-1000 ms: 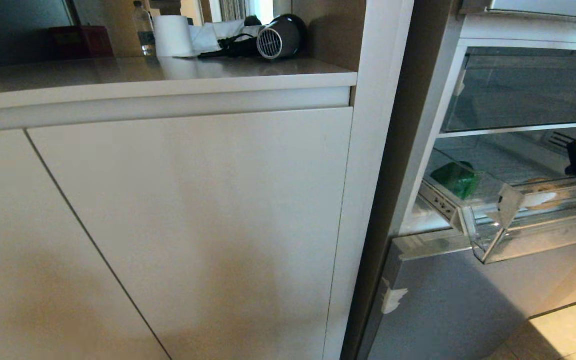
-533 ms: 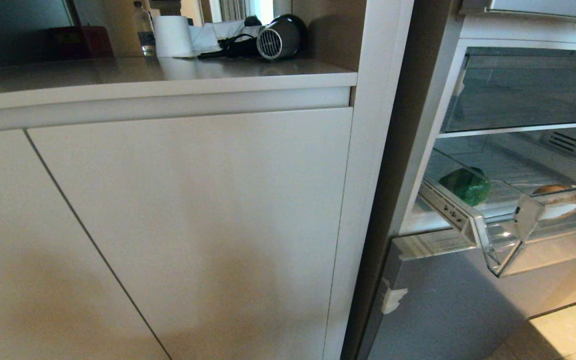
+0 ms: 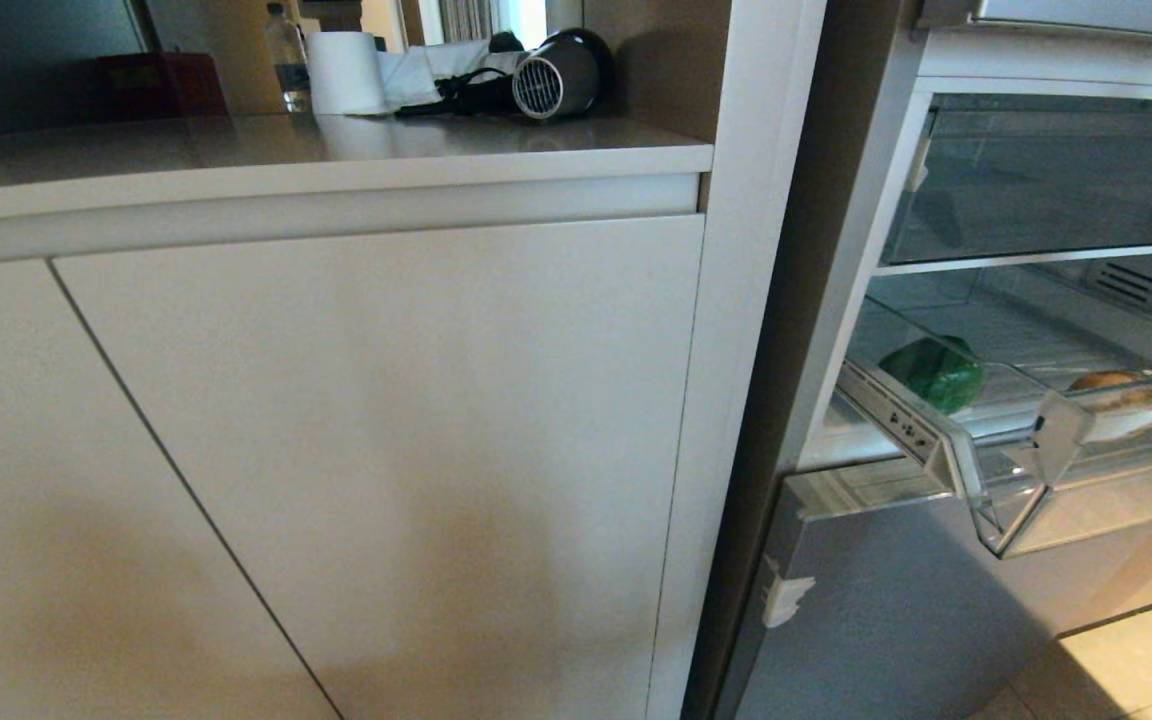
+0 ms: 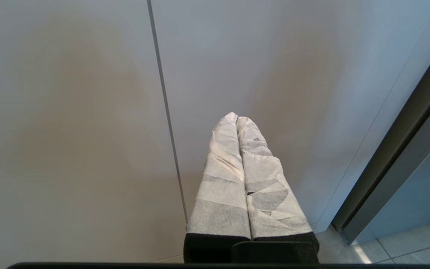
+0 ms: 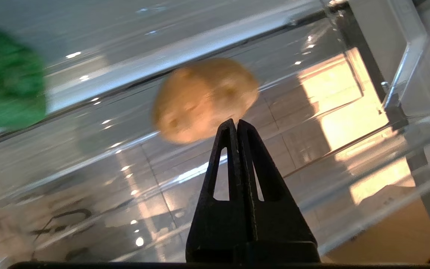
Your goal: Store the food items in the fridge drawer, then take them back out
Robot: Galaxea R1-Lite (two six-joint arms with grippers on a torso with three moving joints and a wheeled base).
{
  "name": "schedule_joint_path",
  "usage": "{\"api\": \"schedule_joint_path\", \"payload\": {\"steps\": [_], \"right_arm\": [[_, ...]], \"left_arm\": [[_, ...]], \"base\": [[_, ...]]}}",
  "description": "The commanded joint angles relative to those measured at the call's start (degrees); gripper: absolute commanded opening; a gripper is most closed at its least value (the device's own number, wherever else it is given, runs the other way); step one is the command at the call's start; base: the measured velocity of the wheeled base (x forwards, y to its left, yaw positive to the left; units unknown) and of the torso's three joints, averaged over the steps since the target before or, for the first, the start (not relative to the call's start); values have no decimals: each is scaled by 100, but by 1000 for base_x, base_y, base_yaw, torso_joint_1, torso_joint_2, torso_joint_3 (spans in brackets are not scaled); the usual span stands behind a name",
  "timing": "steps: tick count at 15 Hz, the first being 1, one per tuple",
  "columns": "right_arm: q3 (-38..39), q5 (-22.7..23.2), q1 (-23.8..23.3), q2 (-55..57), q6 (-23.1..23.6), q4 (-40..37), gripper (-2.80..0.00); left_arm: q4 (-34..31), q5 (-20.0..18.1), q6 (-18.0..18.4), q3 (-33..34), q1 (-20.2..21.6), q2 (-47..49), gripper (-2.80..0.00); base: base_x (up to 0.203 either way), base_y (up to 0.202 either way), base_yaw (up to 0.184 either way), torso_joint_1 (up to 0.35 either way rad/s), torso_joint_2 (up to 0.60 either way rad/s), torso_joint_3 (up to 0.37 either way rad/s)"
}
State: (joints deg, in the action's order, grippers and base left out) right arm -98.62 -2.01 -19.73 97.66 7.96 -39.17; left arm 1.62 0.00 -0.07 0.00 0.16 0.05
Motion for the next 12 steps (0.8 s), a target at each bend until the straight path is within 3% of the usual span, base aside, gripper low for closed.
{"api": "schedule_joint_path", "payload": {"steps": [1,12], "right_arm": [[-143,-1,-147,338,38,-26,-280],[253,-1,-646,-485,364,-449,-280]], "left_arm": [[5,0,-1,62,2,4,-280],[5,0,-1,62,2,4,-280]], "base": [[0,0,0,0,0,0],[0,0,0,0,0,0]]}}
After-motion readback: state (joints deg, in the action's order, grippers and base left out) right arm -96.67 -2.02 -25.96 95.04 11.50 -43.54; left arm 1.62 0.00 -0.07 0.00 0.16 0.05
